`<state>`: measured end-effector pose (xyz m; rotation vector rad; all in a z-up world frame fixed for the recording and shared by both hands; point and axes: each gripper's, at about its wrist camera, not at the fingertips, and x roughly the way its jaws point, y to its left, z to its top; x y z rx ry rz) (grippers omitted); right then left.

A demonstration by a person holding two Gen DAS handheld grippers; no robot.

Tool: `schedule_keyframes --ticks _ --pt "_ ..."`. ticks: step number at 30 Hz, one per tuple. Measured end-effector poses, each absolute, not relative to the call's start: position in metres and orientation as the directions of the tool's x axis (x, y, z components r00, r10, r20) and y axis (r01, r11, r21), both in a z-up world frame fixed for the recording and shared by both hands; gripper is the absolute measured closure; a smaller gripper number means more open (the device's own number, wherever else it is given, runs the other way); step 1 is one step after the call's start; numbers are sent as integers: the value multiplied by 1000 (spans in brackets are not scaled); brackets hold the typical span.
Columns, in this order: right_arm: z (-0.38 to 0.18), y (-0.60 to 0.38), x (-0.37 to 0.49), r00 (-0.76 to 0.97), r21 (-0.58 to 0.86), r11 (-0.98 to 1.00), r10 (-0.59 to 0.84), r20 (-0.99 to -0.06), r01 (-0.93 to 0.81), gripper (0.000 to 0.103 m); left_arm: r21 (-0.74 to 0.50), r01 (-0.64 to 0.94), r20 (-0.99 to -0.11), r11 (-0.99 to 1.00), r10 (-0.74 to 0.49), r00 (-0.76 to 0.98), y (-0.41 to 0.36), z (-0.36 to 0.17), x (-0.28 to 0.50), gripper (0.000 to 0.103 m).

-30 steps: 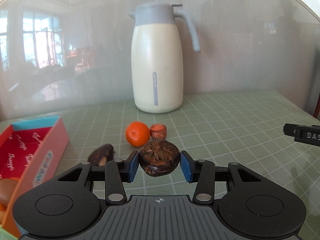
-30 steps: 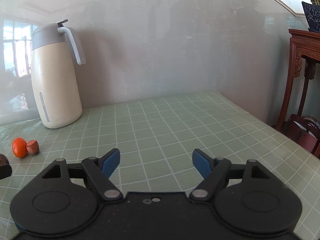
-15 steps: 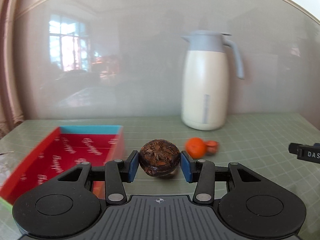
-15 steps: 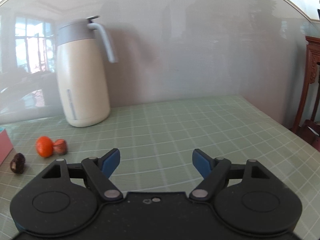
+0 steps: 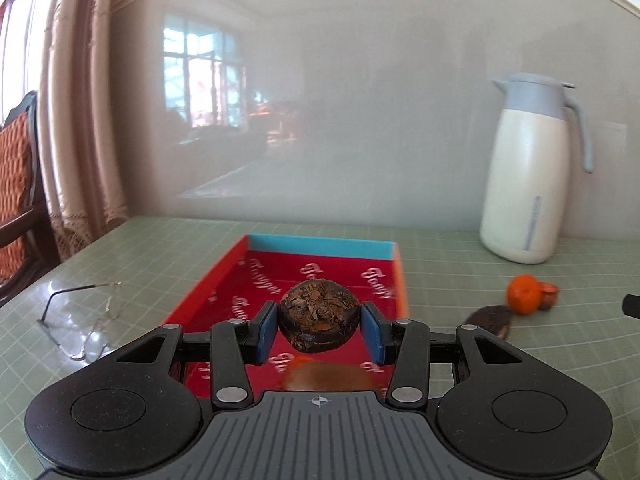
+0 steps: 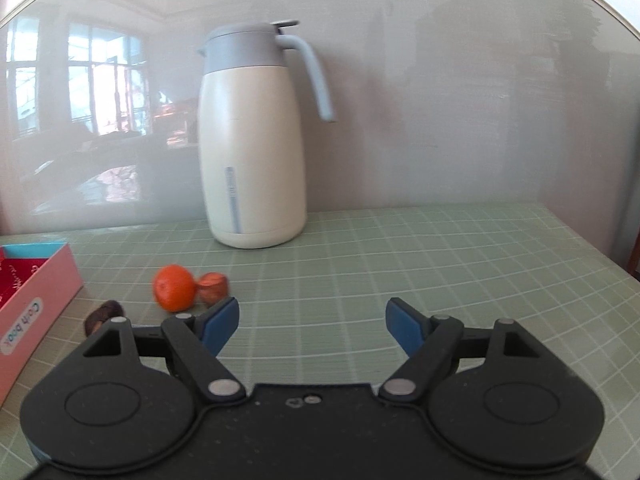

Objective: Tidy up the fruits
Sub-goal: 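Carry the dried fruit with the left gripper into the red box and release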

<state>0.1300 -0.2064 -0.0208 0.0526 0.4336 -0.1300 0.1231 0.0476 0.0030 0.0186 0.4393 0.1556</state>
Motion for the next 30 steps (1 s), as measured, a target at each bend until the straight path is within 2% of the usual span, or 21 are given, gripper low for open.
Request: schedule_keyframes --ticks 7,12,13,14,15,19,23,30 --pt "-22 -198 131 900 17 992 -105 -424 123 23 78 -201 -462 976 214 861 72 -9 130 58" --pt "-22 -196 129 902 24 992 -99 -421 120 23 52 -240 -481 969 235 845 83 -13 129 57" --pt "-22 -195 128 902 23 993 -97 -420 117 22 44 -245 -474 969 236 848 84 -12 129 47" --pt "-22 -195 128 902 22 993 -95 -421 115 22 42 -257 -464 965 247 851 85 -11 127 31" --pt "-22 -194 128 902 20 993 -94 -421 113 22 43 -269 -449 962 259 855 84 -10 125 26" --pt "-22 -195 128 902 21 993 -96 -421 116 22 45 -262 -417 964 256 872 80 -6 121 23" --pt "-21 -196 127 903 23 993 -97 -419 117 22 58 -257 -393 965 259 882 76 -3 117 7" --pt "-21 -195 128 902 17 993 -97 -421 115 22 58 -253 -394 966 255 883 76 -1 118 5"
